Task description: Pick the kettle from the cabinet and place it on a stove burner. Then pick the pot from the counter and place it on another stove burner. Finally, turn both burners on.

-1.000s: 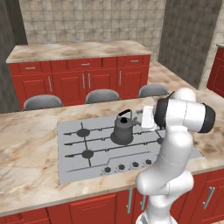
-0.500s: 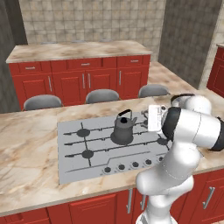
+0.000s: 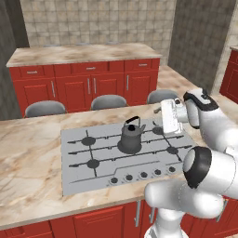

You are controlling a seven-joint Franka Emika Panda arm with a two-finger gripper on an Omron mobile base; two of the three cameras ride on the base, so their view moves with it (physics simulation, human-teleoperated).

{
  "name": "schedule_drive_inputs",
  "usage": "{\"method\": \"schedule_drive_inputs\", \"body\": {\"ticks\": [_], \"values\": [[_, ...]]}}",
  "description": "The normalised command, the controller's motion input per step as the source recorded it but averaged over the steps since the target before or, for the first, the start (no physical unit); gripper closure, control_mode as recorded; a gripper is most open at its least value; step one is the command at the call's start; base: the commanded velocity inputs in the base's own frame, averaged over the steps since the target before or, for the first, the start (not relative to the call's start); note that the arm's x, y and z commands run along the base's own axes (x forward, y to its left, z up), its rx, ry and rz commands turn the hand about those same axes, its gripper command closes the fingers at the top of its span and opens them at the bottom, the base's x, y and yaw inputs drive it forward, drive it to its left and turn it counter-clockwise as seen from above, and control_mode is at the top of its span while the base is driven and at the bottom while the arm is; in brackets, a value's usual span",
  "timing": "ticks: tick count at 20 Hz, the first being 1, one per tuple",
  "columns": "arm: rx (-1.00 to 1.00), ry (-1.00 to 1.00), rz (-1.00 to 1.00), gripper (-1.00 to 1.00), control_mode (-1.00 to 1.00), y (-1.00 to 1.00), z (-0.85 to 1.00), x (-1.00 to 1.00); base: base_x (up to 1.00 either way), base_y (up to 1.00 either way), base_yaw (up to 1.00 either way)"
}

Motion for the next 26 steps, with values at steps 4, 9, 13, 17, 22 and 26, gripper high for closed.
{"method": "schedule_drive_inputs", "body": {"ticks": [4, 9, 13, 17, 22, 26], "values": [[-0.26, -0.07, 0.00, -1.00, -1.00, 0.08, 0.57, -0.42, 0.00, 0.00, 0.00], [-0.26, -0.11, 0.04, -1.00, -1.00, 0.04, 0.50, -0.46, 0.00, 0.00, 0.00], [-0.26, -0.11, 0.07, -1.00, -1.00, 0.04, 0.36, -0.43, 0.00, 0.00, 0.00], [-0.25, -0.12, 0.10, -1.00, -1.00, 0.05, 0.28, -0.39, 0.00, 0.00, 0.00], [-0.25, -0.10, 0.12, -1.00, -1.00, 0.06, 0.26, -0.37, 0.00, 0.00, 0.00], [-0.24, -0.10, 0.13, -1.00, -1.00, 0.05, 0.24, -0.41, 0.00, 0.00, 0.00]]}}
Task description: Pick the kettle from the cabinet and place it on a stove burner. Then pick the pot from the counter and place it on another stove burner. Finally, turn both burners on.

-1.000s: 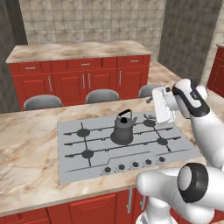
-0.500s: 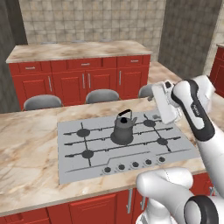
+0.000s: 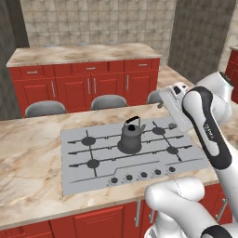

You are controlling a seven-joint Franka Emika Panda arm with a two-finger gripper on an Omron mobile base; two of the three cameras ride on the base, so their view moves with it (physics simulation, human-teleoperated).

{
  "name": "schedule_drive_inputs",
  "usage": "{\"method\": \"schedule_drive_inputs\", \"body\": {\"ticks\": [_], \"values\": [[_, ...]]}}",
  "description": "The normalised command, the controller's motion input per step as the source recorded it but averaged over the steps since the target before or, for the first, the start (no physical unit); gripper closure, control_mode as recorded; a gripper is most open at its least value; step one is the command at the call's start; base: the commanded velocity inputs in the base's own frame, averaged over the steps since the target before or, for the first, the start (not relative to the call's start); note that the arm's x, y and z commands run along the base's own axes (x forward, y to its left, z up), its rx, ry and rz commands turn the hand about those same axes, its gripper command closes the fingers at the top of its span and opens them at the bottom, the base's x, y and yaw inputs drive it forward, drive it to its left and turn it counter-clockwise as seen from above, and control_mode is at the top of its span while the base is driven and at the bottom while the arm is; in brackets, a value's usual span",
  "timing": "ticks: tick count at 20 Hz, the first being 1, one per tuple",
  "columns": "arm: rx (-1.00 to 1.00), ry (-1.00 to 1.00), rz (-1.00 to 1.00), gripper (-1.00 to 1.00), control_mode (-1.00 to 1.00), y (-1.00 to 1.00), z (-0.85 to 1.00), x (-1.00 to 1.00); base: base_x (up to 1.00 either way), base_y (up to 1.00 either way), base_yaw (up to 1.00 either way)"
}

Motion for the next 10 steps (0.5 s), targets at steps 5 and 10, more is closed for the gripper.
{"method": "schedule_drive_inputs", "body": {"ticks": [5, 10], "values": [[-0.24, -0.09, 0.12, -1.00, -1.00, 0.05, 0.16, -0.47, 0.00, 0.00, 0.00], [-0.22, -0.09, 0.11, -1.00, -1.00, 0.01, 0.04, -0.57, 0.00, 0.00, 0.00]]}}
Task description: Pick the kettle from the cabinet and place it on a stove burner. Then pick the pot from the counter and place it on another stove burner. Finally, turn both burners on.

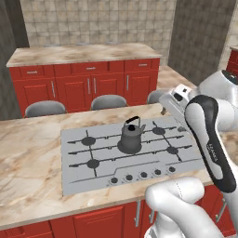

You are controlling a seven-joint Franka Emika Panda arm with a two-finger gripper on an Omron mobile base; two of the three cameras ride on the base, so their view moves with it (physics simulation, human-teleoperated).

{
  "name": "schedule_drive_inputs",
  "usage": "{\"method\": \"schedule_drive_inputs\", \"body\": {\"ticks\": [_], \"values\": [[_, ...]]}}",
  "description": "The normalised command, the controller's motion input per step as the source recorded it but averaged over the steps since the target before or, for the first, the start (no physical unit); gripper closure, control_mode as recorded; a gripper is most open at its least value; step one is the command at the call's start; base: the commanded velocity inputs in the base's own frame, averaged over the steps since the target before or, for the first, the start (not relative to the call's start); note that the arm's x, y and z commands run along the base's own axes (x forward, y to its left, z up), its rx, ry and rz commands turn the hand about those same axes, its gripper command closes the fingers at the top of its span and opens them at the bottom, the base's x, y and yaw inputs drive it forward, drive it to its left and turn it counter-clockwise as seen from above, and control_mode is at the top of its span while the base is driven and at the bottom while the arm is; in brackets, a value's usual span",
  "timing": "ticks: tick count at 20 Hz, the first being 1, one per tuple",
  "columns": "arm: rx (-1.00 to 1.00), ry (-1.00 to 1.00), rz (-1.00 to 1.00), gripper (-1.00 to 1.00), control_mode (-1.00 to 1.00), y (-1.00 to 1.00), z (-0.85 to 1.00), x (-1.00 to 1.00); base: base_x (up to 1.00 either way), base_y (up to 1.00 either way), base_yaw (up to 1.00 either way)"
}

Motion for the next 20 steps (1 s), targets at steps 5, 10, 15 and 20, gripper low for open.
{"method": "schedule_drive_inputs", "body": {"ticks": [5, 10, 15, 20], "values": [[-0.16, -0.06, 0.07, -1.00, -1.00, 0.00, -0.02, -0.59, 0.00, 0.00, 0.00], [-0.01, 0.03, 0.01, -1.00, -1.00, 0.01, -0.09, -0.19, 0.00, 0.00, 0.00], [-0.01, -0.11, -0.01, -1.00, -1.00, 0.00, 0.00, -0.23, 0.00, 0.00, 0.00], [-0.01, -0.06, -0.02, -1.00, 1.00, 0.00, 0.00, -0.15, -0.69, 0.00, -0.10]]}}
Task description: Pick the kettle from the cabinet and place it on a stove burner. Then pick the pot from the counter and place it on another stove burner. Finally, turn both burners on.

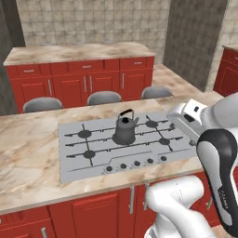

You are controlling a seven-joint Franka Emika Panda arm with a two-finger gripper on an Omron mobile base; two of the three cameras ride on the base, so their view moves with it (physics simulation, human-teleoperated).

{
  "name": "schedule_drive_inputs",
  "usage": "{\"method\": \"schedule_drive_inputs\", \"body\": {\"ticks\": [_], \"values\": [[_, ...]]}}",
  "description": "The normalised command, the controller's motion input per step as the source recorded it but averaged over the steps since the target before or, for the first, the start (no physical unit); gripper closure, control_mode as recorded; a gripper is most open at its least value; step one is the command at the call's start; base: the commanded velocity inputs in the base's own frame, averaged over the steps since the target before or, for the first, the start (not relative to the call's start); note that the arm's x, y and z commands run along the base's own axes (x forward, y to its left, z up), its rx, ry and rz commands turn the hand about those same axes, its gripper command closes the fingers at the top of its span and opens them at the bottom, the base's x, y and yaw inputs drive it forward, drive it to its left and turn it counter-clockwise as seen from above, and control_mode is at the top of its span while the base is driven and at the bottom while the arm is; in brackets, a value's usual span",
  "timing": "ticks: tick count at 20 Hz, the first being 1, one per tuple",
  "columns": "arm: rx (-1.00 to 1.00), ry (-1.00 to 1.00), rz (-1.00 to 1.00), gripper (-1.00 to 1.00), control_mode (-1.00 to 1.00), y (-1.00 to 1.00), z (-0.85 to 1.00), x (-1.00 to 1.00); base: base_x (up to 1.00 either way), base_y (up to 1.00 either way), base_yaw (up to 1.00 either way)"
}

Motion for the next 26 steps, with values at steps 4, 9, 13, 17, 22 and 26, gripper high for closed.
{"method": "schedule_drive_inputs", "body": {"ticks": [4, 9, 13, 17, 22, 26], "values": [[0.00, 0.00, 0.00, -1.00, 1.00, 0.00, 0.00, 0.00, -0.82, -0.01, -0.19], [0.00, 0.00, 0.00, -1.00, 1.00, 0.00, 0.00, 0.00, -0.33, 0.00, -0.29], [0.00, 0.00, 0.00, -1.00, 1.00, 0.00, 0.00, 0.00, -0.05, 0.00, -0.42], [0.00, 0.00, 0.00, -1.00, 1.00, 0.00, 0.00, 0.00, -0.01, 0.00, -0.55], [0.00, 0.00, 0.00, -1.00, 1.00, 0.00, 0.00, 0.00, 0.00, 0.04, -0.61], [0.00, 0.00, 0.00, -1.00, 1.00, 0.00, 0.00, 0.00, 0.00, 0.00, -0.61]]}}
